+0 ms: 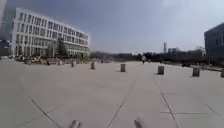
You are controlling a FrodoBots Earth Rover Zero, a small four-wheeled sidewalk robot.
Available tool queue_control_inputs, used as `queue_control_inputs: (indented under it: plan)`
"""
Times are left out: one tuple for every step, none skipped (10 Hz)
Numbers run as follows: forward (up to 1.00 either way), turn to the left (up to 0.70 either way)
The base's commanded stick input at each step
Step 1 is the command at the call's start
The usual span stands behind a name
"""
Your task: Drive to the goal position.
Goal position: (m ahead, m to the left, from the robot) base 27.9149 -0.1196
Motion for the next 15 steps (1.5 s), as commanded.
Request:
queue_control_inputs:
  plan:
    - [0.85, -0.33]
    - [0.85, -0.33]
    - [0.85, -0.33]
    - [0.85, -0.33]
    - [0.85, -0.33]
    - [0.85, -0.33]
    - [0.85, -0.33]
    - [0.85, -0.26]
    - [0.85, -0.17]
    - [0.85, -0.08]
    - [0.85, 0.00]
    - [0.85, 0.01]
    - [0.85, 0.01]
    - [0.85, 0.01]
    - [0.85, 0.01]
